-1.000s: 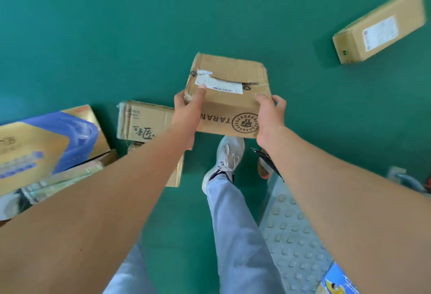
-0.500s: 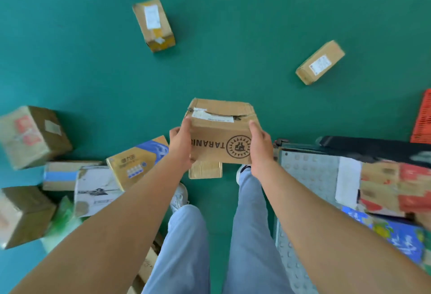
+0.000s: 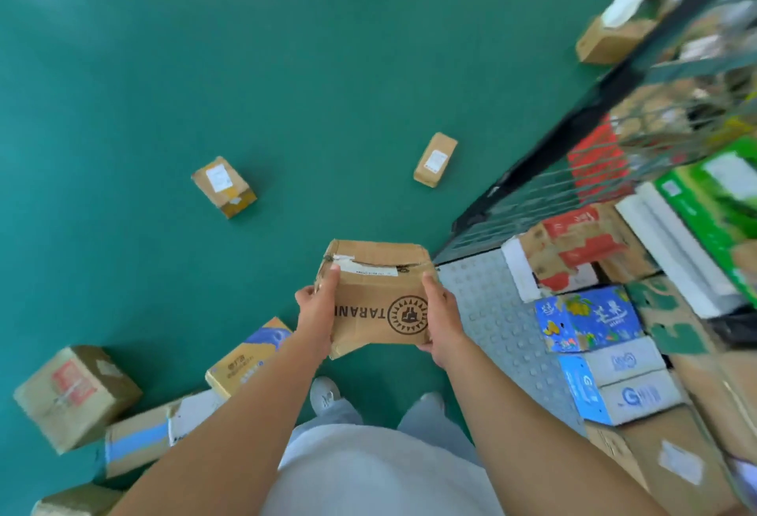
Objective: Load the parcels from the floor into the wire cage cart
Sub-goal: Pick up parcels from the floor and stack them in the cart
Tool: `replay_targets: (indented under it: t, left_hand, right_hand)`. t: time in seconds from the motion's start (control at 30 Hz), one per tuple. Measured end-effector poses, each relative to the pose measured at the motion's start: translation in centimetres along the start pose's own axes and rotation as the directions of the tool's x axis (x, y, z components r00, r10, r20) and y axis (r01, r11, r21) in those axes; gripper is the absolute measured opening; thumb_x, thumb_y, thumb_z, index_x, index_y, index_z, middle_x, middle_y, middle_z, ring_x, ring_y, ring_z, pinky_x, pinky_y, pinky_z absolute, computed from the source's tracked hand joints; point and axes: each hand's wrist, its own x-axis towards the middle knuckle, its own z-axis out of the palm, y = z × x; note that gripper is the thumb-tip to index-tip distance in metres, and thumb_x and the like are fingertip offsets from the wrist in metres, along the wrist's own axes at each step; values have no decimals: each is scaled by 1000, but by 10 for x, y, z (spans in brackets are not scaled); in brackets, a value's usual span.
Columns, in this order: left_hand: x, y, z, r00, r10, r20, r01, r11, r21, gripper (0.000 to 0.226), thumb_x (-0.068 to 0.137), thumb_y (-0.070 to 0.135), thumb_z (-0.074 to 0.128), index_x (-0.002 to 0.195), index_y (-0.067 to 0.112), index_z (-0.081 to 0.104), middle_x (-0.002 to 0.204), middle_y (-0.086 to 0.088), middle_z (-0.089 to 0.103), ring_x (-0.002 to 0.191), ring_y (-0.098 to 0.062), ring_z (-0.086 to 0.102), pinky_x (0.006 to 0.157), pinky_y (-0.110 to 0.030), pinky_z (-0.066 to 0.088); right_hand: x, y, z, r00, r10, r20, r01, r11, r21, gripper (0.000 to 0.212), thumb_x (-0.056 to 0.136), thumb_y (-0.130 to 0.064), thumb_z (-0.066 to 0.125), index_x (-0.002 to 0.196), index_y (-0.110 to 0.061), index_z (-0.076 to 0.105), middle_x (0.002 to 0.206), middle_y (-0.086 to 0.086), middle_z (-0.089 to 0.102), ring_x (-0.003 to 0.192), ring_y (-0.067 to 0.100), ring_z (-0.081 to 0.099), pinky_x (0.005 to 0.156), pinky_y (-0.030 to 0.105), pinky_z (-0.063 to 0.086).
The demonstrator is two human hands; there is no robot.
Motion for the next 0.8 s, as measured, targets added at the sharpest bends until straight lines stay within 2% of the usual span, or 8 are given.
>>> replay_targets:
  t: [0.07, 0.13, 0.2, 0.37, 0.47, 0.57, 0.67, 0.8]
  left_hand:
    - [-15, -10, 20, 1000, 2, 14, -3, 999, 39, 77, 84, 71, 66, 137, 23, 37, 116, -8, 58, 100, -26, 62, 86, -46, 56]
    - [-34, -20, 43, 999, 4, 51, -8, 997, 78, 66, 90, 62, 66, 133, 19, 39, 107, -7, 57, 91, -24, 61, 74, -41, 55]
    - [-53, -35, 69, 998, -3, 62, -5, 991, 132, 55, 95, 53, 65, 126, 17, 39, 100, -7, 56, 83, -22, 57, 63, -36, 49]
    - [-86, -85, 137, 981, -46, 189, 6, 978, 209, 82, 77, 67, 75, 135, 20, 43, 111, -14, 72, 94, -34, 73, 73, -49, 63]
    - [-124, -115, 178, 975, -28, 221, -41, 954, 298, 72, 83, 62, 73, 129, 18, 40, 112, -13, 66, 96, -31, 67, 75, -48, 61]
    - [-149, -149, 215, 966, -16, 257, -77, 934, 350, 67, 87, 59, 71, 129, 19, 38, 113, -12, 59, 99, -28, 59, 94, -55, 54]
    - [-169, -179, 248, 955, -16, 295, -111, 906, 409, 67, 86, 62, 70, 128, 20, 38, 114, -12, 56, 98, -27, 57, 97, -55, 52]
    - [-185, -198, 280, 945, -21, 327, -143, 871, 470, 69, 86, 62, 70, 129, 19, 37, 114, -12, 56, 98, -27, 57, 97, -55, 53]
  right_hand:
    - [-9, 9, -28, 999, -3, -32, 4, 998, 56, 78, 83, -79, 57, 143, -32, 42, 126, 4, 61, 104, 25, 63, 72, 43, 58]
    - [-16, 17, -60, 997, 0, -71, 8, 993, 114, 68, 87, -71, 60, 136, -27, 46, 116, 4, 64, 97, 23, 65, 65, 40, 59]
    - [-21, 29, -95, 994, 12, -111, 7, 985, 173, 66, 86, -69, 63, 133, -24, 51, 115, 6, 67, 96, 26, 67, 68, 43, 60]
    - [-35, 65, -188, 977, 38, -208, 28, 951, 308, 64, 88, -64, 64, 131, -18, 54, 115, 12, 68, 96, 30, 70, 57, 40, 60]
    - [-48, 89, -246, 969, 54, -240, 39, 930, 366, 57, 95, -59, 59, 129, -15, 50, 111, 12, 67, 88, 26, 68, 43, 30, 53]
    - [-53, 117, -298, 961, 75, -265, 49, 901, 432, 66, 93, -63, 59, 139, -17, 46, 117, 9, 65, 90, 25, 67, 56, 35, 54]
    - [-55, 139, -345, 953, 81, -293, 69, 881, 468, 79, 91, -68, 58, 151, -20, 38, 129, 10, 60, 96, 26, 65, 68, 42, 55]
    - [-56, 156, -384, 956, 107, -273, 61, 838, 542, 80, 89, -69, 60, 150, -22, 37, 126, 11, 61, 98, 28, 66, 64, 41, 56]
